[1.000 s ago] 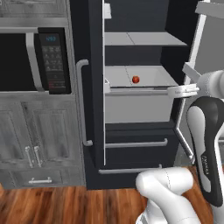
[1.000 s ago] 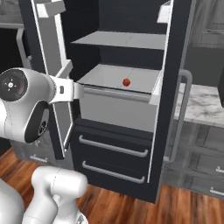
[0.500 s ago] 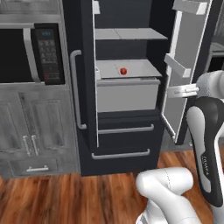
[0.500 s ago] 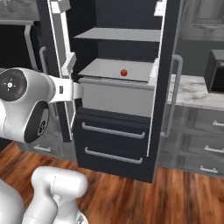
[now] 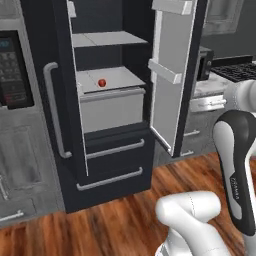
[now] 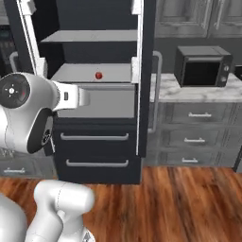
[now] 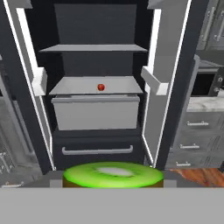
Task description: Retrieve the kiwi and apple from the fridge and place them into the bowl on the dining table.
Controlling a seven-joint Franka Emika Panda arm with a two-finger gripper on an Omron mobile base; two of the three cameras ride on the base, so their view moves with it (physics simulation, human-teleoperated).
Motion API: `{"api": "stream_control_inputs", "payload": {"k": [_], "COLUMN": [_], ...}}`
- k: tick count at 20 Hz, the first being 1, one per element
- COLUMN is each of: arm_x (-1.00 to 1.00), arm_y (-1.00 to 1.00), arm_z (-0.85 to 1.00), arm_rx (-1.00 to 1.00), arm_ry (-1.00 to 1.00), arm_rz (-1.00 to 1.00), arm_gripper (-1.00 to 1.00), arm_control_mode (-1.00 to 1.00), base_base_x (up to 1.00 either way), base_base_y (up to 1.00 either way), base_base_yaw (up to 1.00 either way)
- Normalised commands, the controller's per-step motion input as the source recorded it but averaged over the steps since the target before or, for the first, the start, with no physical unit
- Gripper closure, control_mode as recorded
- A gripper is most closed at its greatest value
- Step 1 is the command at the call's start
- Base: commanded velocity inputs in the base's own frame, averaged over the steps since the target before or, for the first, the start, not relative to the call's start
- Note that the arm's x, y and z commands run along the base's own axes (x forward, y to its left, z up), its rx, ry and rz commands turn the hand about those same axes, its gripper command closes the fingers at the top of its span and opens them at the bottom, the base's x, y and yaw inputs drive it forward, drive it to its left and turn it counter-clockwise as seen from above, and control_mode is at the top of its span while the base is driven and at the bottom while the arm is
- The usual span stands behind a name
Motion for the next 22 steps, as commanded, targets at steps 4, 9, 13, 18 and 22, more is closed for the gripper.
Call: {"api": "stream_control_inputs", "payload": {"k": [4, 9, 13, 18, 22], "arm_x": [0.0, 0.0, 0.0, 0.0, 0.0], "arm_y": [0.0, 0.0, 0.0, 0.0, 0.0], "arm_z": [0.0, 0.0, 0.0, 0.0, 0.0], "arm_rx": [0.0, 0.0, 0.0, 0.0, 0.0], "arm_ry": [0.0, 0.0, 0.0, 0.0, 0.0], "arm_rz": [0.0, 0.0, 0.0, 0.0, 0.0], "arm_gripper": [1.0, 1.0, 1.0, 1.0, 1.0], "arm_control_mode": [1.0, 1.0, 1.0, 1.0, 1.0], "base_base_x": [-0.02, -0.3, -0.54, -0.63, -0.66], "base_base_y": [0.5, 0.43, 0.37, 0.23, 0.06], "base_base_yaw": [-0.57, -0.57, -0.55, -0.54, -0.51]}}
